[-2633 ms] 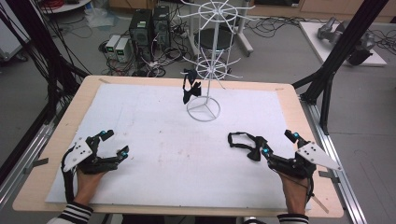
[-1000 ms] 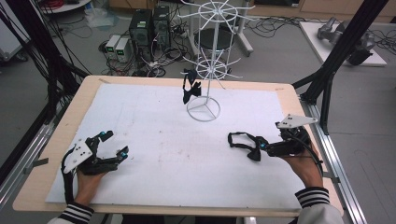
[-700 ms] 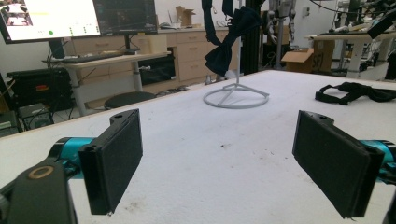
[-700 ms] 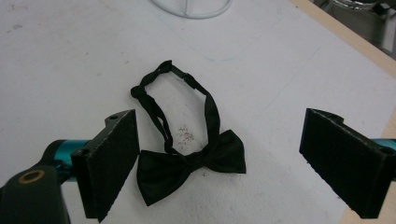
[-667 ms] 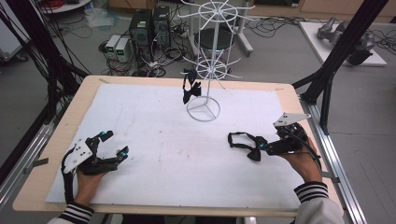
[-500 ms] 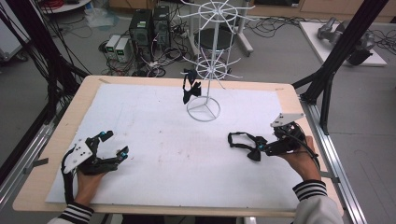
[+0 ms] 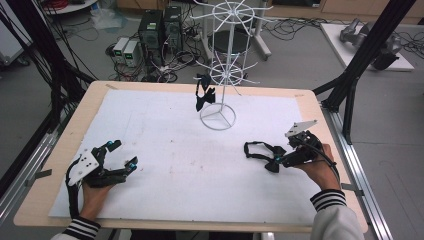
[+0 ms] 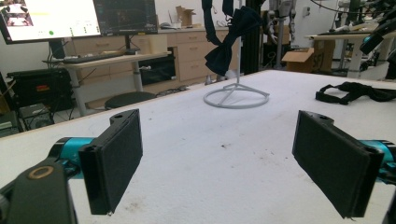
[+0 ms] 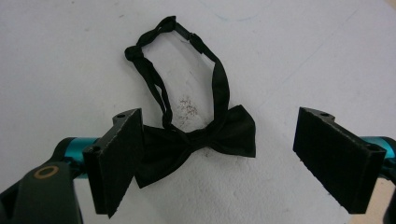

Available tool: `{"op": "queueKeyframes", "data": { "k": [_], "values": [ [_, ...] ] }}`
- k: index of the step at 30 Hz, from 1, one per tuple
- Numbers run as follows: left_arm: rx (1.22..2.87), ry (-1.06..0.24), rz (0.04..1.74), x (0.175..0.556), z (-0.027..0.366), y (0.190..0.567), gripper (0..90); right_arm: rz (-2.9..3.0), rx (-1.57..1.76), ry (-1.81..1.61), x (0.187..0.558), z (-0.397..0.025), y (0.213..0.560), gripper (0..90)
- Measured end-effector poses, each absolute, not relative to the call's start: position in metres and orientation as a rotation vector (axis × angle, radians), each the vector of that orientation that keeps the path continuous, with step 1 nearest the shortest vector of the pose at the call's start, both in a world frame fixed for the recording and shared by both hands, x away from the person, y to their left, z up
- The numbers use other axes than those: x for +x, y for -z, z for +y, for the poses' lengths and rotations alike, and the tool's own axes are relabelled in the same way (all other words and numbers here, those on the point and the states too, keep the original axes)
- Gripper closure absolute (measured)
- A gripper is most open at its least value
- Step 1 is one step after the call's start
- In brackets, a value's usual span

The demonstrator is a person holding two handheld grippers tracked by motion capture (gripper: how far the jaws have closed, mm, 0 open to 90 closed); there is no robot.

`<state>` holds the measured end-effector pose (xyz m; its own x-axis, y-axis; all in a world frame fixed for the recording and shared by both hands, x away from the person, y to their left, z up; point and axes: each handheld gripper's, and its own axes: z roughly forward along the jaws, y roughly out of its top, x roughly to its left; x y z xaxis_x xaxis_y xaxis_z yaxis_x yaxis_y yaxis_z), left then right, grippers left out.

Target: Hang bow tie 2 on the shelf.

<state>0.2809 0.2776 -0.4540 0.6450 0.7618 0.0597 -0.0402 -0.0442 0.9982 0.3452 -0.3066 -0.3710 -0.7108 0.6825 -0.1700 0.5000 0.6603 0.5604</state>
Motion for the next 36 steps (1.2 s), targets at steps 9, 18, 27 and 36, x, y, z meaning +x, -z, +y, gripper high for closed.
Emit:
{"op": "queueKeyframes", "data": {
  "k": [9, 18, 27, 36],
  "values": [
    [1.486, -0.725, 0.633, 0.281, 0.277, 0.454, 16.5, 2.519, 0.972, -0.658, 0.347, -0.304, 0.374, 16.5],
    [1.489, -0.727, 0.632, 0.281, 0.277, 0.454, 16.5, 2.506, 1.059, -0.614, 0.351, -0.302, 0.378, 17.7],
    [1.489, -0.728, 0.632, 0.281, 0.277, 0.454, 16.5, 2.47, 1.154, -0.602, 0.353, -0.302, 0.379, 18.5],
    [1.488, -0.728, 0.632, 0.281, 0.277, 0.454, 16.5, 2.409, 1.245, -0.61, 0.357, -0.299, 0.381, 18.5]
  ]
}}
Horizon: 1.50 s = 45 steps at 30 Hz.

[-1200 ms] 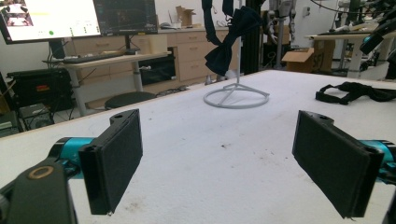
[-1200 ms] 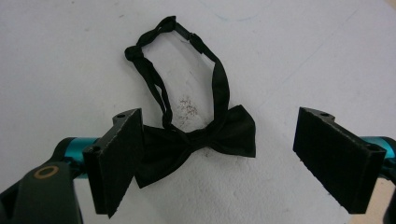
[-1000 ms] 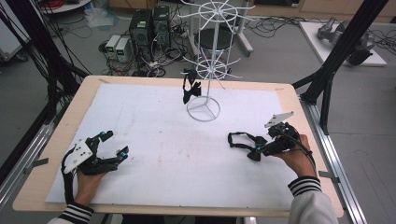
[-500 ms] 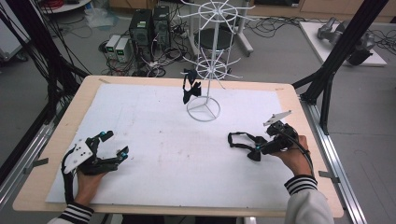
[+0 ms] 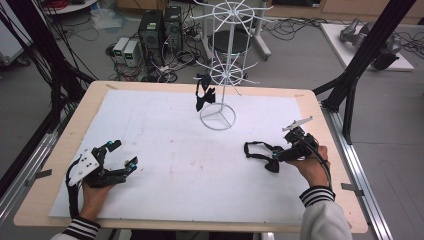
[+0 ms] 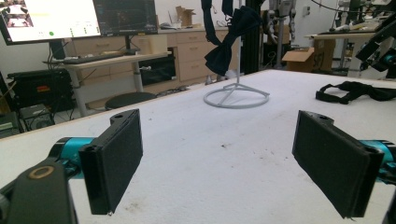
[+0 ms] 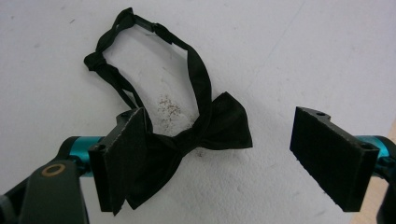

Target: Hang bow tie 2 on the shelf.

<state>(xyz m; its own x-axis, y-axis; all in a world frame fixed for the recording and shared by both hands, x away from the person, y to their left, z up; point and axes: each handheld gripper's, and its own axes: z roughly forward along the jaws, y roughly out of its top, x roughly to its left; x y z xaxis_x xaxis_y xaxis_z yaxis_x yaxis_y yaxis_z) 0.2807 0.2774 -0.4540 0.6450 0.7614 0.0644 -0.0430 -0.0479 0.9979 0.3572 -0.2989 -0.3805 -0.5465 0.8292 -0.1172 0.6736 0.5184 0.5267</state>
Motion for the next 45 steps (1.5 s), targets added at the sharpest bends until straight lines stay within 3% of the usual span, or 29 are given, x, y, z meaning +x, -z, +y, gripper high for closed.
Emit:
{"op": "queueKeyframes", "data": {
  "k": [45],
  "values": [
    [1.479, -0.72, 0.636, 0.281, 0.279, 0.454, 16.7, 2.096, 1.794, -0.433, 0.363, -0.277, 0.399, 28.1]
  ]
}}
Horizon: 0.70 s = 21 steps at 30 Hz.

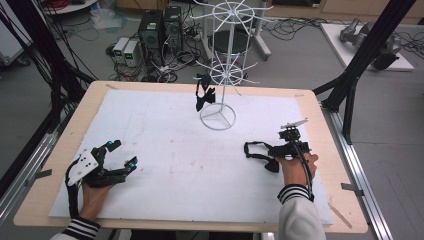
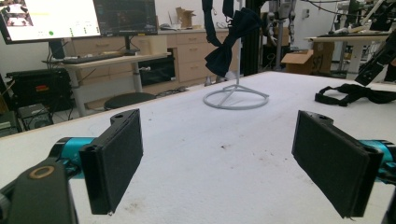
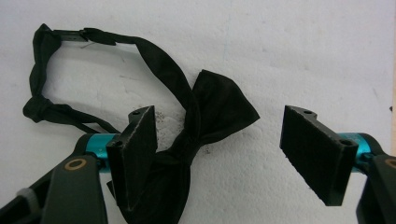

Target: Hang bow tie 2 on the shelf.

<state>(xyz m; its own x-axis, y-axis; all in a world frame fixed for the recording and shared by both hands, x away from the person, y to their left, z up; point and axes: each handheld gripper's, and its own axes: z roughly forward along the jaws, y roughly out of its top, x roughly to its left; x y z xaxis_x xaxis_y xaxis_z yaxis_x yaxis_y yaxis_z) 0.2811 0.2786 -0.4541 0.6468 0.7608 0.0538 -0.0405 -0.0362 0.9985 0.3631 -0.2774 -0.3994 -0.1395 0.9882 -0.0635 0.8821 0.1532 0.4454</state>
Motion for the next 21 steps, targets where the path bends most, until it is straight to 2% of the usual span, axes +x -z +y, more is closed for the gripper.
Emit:
{"op": "queueKeyframes", "data": {
  "k": [14, 21],
  "values": [
    [1.478, -0.719, 0.636, 0.2812, 0.2786, 0.4542, 16.8, 2.035, 1.934, -0.456, 0.3677, -0.2774, 0.4052, 42.4],
    [1.476, -0.718, 0.64, 0.2811, 0.2786, 0.4542, 16.9, 2.033, 1.99, -0.446, 0.3691, -0.2787, 0.4079, 45.0]
  ]
}}
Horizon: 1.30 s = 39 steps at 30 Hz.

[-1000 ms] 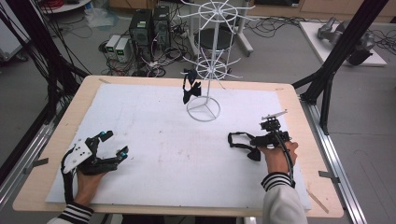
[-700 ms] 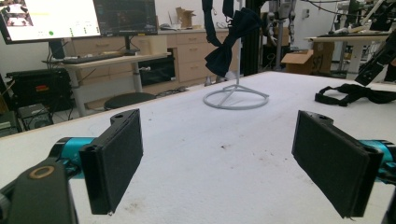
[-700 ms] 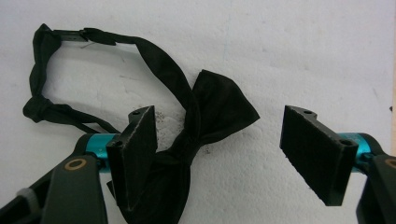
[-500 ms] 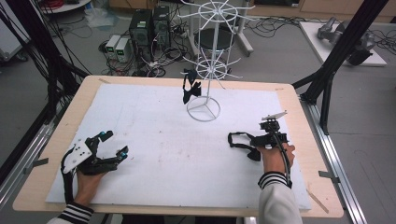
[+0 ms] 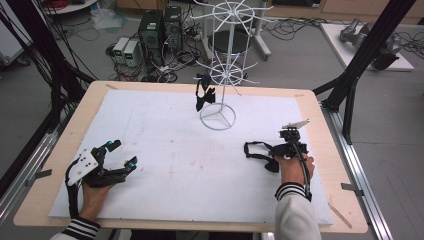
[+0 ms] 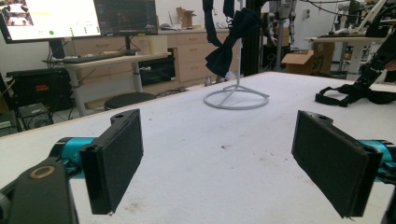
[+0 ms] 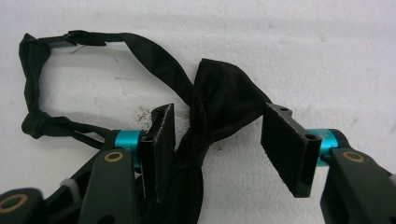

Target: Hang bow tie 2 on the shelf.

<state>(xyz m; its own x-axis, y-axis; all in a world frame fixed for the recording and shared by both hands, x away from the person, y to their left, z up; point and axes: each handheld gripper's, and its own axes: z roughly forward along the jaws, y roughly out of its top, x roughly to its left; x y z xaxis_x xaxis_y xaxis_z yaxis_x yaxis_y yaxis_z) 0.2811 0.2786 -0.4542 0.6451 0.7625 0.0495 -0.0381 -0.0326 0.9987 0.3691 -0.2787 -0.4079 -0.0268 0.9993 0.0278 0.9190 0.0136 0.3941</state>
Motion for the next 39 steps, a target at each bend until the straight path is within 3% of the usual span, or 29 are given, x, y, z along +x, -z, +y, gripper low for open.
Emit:
{"op": "queueKeyframes", "data": {
  "k": [13, 24, 39],
  "values": [
    [1.476, -0.719, 0.64, 0.281, 0.279, 0.454, 16.9, 2.051, 2.031, -0.417, 0.374, -0.276, 0.414, 55.8],
    [1.476, -0.719, 0.639, 0.281, 0.279, 0.454, 17.0, 2.127, 1.909, -0.364, 0.375, -0.267, 0.412, 75.4],
    [1.475, -0.718, 0.639, 0.281, 0.278, 0.454, 17.0, 2.109, 1.864, -0.519, 0.375, -0.27, 0.403, 77.1]
  ]
}}
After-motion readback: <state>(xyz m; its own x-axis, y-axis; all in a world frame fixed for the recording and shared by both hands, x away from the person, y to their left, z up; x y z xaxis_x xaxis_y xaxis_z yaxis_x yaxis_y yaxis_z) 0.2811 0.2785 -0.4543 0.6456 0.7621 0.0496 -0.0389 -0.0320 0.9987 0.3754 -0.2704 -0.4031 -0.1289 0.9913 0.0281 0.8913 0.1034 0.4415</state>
